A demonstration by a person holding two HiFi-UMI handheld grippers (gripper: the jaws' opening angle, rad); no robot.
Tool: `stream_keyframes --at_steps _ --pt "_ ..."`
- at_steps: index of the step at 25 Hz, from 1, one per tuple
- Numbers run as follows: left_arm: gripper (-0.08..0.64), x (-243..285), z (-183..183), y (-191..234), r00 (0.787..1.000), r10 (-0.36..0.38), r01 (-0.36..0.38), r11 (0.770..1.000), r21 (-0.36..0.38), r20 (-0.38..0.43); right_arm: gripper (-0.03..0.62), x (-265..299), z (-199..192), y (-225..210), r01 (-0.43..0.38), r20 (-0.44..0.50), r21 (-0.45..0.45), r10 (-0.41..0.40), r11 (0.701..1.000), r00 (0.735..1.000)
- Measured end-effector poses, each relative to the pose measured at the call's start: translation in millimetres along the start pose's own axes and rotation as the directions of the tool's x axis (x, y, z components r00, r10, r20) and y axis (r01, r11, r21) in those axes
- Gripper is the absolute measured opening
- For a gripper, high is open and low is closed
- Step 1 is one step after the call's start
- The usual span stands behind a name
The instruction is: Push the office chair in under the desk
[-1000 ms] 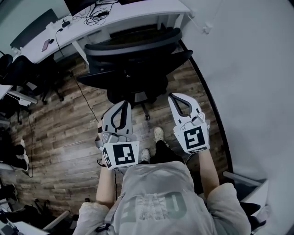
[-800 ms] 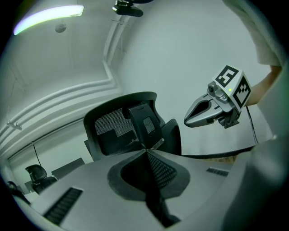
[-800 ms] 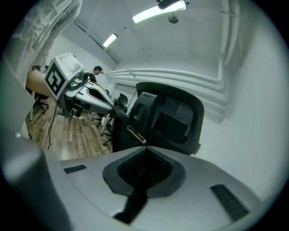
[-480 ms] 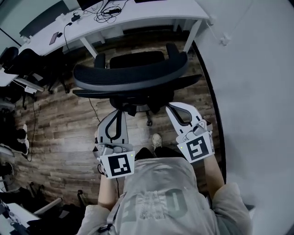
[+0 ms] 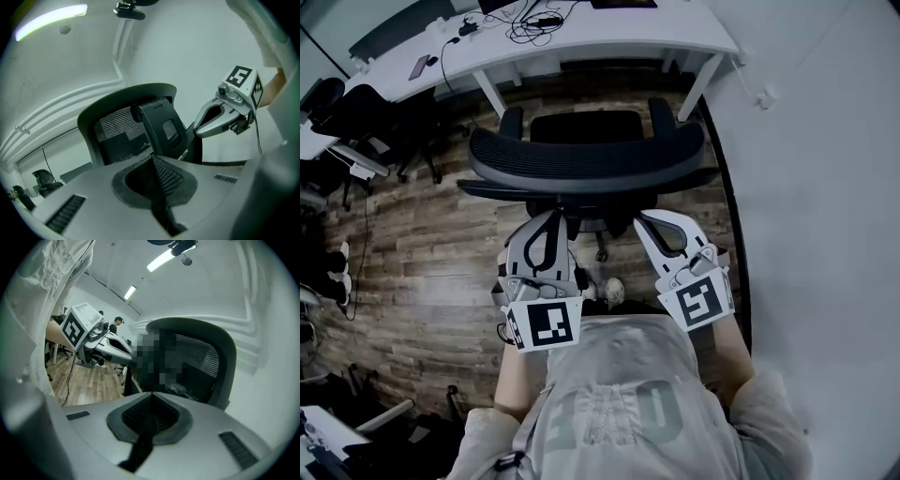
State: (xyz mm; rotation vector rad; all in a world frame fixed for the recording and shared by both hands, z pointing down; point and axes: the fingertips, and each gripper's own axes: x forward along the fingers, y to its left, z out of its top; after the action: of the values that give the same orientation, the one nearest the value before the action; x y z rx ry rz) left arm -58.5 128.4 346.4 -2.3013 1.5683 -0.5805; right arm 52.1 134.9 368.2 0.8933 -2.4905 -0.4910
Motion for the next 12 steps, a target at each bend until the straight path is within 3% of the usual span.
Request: stream_keyframes --at_steps 3,9,10,12 --pt "0.015 -0.5 -0.2 7.8 1.000 0.004 -0.004 1.000 0.020 0.003 0.021 0.8 8.9 -3.8 -0.009 0.013 -0.012 0.009 1.000 1.000" --pt "0.018 1.7 -15.2 19.5 0.996 -0.059 0.065 0.994 0.086 -0.072 0.026 -3.5 11.1 -18.5 -0.028 -0.005 -0.015 0.028 0.999 1.000" --pt "0.043 1.9 -17.6 18.9 0.992 -0.090 0.099 0.990 0.100 -0.091 0.043 -5.5 9.6 -22.3 -0.036 -0.016 -0.023 0.036 0.999 0.999" --pt "0.209 2.0 -25.5 18.6 0.976 -0.165 0.187 0.970 0.157 -0.142 0.157 -11.0 3.4 -32.7 -0.047 -0.056 -0.048 0.044 0.998 0.997"
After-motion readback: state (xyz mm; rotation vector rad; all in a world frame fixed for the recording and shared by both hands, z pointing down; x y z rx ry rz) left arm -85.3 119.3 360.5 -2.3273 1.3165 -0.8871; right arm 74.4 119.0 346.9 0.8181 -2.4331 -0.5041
